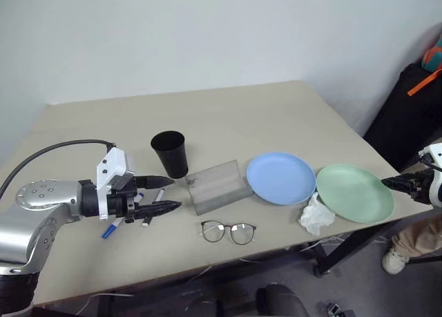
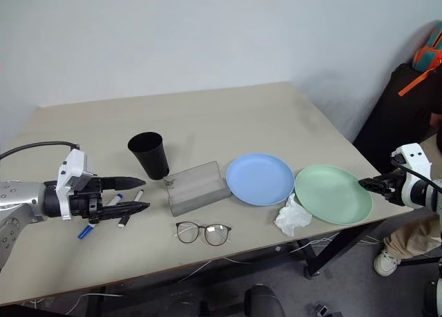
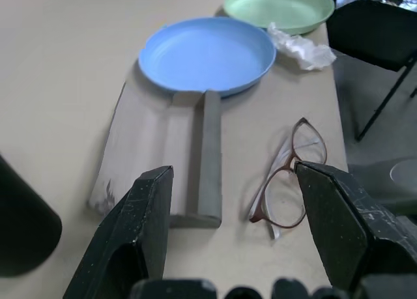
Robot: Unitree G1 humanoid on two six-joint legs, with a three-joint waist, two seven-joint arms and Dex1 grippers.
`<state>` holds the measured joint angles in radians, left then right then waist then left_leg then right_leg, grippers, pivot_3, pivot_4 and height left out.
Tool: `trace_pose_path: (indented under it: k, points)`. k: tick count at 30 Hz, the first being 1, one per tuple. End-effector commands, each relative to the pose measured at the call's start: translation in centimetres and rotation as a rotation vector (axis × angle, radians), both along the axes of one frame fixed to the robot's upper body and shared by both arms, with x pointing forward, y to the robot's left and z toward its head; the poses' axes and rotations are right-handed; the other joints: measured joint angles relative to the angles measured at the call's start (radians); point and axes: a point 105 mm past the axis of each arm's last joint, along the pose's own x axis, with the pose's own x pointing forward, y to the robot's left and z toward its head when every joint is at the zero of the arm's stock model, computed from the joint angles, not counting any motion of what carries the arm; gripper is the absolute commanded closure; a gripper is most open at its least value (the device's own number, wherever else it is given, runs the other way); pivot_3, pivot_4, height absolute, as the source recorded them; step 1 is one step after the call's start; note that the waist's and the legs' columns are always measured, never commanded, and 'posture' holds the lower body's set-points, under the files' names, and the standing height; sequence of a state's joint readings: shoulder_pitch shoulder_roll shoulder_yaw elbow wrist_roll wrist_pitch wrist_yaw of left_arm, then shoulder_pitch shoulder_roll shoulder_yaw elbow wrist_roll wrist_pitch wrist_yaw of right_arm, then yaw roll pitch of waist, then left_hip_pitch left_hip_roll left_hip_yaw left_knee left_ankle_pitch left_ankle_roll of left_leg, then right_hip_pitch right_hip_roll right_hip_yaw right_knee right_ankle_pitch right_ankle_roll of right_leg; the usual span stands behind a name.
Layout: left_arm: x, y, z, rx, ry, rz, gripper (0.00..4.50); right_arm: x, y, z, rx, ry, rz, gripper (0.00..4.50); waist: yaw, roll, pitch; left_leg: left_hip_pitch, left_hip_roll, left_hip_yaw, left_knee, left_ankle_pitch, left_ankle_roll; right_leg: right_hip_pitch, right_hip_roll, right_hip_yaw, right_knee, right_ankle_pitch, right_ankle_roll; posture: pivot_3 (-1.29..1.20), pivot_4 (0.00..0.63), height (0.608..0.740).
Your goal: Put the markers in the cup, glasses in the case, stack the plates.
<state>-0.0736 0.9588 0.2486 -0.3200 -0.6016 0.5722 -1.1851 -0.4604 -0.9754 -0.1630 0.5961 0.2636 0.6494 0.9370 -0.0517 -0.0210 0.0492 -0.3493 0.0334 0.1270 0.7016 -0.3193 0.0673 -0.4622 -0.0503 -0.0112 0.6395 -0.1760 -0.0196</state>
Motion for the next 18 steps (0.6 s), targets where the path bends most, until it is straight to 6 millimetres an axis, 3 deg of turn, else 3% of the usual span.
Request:
trace_pose_path:
  k: [1,6,18]
  points:
    - [0.0,0.2,0.4,0.034,-0.054,-0.02,1.39,0.4,-0.8,1.6,-0.036,-0.019,-0.014,1.92,0.0,0.0,0.0,0.001,0.0,0.0,0.0,0.0,0.0,0.001,0.0,0.0,0.0,0.0,0.0,0.0,0.0,0.74]
    - [-0.2,0.0,-0.1,0.031,-0.095,-0.026,1.39,0.2,-1.0,0.1,-0.027,0.015,-0.038,1.92,0.001,0.0,0.0,0.004,0.0,-0.001,0.0,0.0,0.0,0.003,0.0,0.001,0.0,0.0,0.0,0.0,0.0,0.74]
    - [-1.0,-0.3,-0.2,-0.002,-0.148,-0.021,1.39,0.1,0.4,-3.0,0.033,0.09,-0.031,1.92,0.001,0.0,0.0,0.004,0.0,-0.001,-0.001,0.0,0.001,0.003,0.0,0.001,0.0,0.0,0.0,0.0,0.0,0.74]
